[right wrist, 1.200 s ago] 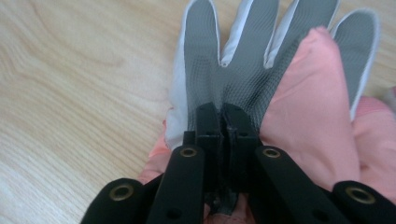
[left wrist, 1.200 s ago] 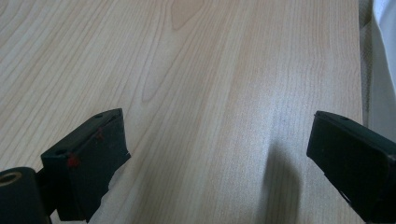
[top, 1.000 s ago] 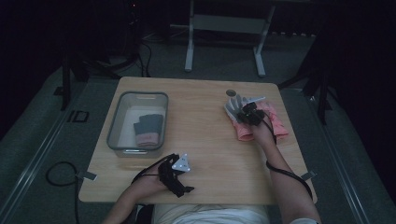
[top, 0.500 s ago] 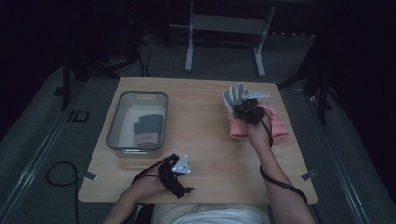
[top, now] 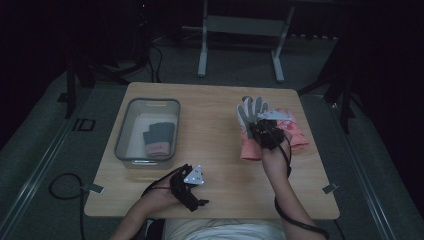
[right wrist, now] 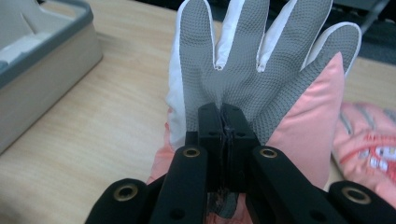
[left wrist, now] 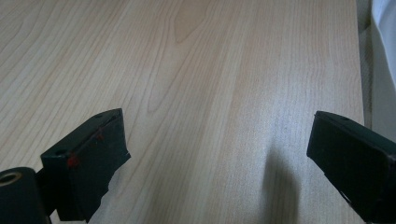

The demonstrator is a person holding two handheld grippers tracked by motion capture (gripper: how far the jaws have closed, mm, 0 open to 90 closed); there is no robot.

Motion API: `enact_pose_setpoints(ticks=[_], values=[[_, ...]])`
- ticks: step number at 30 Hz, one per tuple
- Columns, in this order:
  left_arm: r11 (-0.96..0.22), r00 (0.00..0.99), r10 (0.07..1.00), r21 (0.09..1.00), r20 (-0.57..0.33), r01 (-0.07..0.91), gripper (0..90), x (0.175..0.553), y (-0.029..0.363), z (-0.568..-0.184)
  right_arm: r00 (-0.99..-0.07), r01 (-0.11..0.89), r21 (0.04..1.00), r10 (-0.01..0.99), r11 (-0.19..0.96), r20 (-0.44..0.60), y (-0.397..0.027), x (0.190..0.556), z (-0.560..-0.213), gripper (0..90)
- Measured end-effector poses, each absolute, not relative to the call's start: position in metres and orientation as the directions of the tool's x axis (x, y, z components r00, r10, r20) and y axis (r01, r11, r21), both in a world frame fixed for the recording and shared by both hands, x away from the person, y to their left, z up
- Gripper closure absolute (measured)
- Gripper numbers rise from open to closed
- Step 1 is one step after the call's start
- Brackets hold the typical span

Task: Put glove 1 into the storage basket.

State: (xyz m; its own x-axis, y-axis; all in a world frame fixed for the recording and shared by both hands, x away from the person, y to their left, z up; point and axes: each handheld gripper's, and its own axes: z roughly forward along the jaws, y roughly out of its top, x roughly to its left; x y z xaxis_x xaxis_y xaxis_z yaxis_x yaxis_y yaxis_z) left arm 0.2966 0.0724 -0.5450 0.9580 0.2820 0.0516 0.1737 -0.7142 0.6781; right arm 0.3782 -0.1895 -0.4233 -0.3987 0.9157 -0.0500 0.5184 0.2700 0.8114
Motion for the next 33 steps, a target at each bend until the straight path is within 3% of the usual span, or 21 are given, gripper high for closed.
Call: enact_pose_setpoints(ticks=[13, 33], values=[[-0.728, 0.958, 0.278, 0.665, 0.065, 0.166, 4.5, 0.296, 0.072, -0.546, -0.349, 0.629, 0.739, 0.937, 0.241, -0.009, -0.160, 0.379, -0.482, 87.9], [-0.728, 0.961, 0.267, 0.668, 0.069, 0.154, 4.5, 0.297, 0.072, -0.546, -0.371, 0.701, 0.663, 0.928, 0.263, 0.023, -0.136, 0.416, -0.530, 86.4]])
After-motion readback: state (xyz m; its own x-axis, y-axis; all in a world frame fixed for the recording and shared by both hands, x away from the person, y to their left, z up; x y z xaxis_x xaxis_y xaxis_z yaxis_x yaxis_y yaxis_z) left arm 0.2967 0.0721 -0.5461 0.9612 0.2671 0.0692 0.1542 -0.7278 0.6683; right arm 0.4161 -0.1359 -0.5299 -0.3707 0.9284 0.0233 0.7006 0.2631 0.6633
